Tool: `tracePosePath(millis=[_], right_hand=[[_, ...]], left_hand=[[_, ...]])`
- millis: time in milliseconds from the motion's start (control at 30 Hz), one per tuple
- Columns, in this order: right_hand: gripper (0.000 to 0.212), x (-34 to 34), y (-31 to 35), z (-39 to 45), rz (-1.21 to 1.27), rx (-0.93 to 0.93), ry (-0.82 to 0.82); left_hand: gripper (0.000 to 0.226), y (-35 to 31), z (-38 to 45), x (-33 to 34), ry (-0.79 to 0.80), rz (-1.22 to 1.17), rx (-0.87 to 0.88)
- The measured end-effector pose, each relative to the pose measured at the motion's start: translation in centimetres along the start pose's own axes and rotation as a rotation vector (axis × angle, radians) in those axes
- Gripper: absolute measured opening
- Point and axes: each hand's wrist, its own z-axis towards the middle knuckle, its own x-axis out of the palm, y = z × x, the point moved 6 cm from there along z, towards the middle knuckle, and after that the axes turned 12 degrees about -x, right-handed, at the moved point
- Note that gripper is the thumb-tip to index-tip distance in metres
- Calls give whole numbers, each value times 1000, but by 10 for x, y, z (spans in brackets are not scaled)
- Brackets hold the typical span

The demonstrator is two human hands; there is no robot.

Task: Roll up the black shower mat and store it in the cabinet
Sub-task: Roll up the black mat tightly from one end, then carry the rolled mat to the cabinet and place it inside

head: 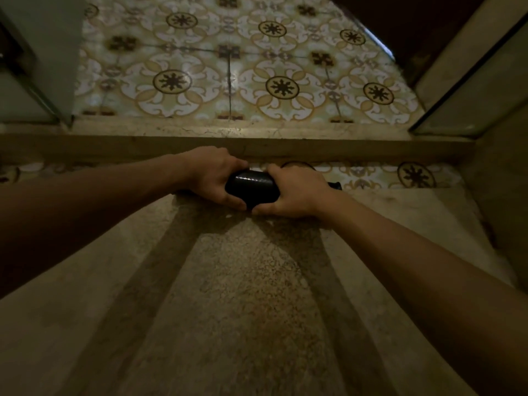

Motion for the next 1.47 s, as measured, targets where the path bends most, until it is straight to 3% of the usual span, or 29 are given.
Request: tracePosePath(millis=[167, 567, 734, 1101, 1468], right_hand=[[78, -2, -3, 3, 150, -80, 169], [74, -8, 19, -31, -48, -163, 7], [74, -46, 66, -66, -76, -167, -31], [64, -249, 171, -175, 32, -207, -15], [68, -475, 250, -288, 114, -96, -126]], left_hand=[[68, -1, -11, 5, -25, -11, 1], [79, -5, -36, 3, -4, 115, 40], [73, -27, -99, -33, -113, 135, 37], [81, -102, -261, -213, -74, -28, -193], [75, -177, -385, -455, -24, 7, -172]])
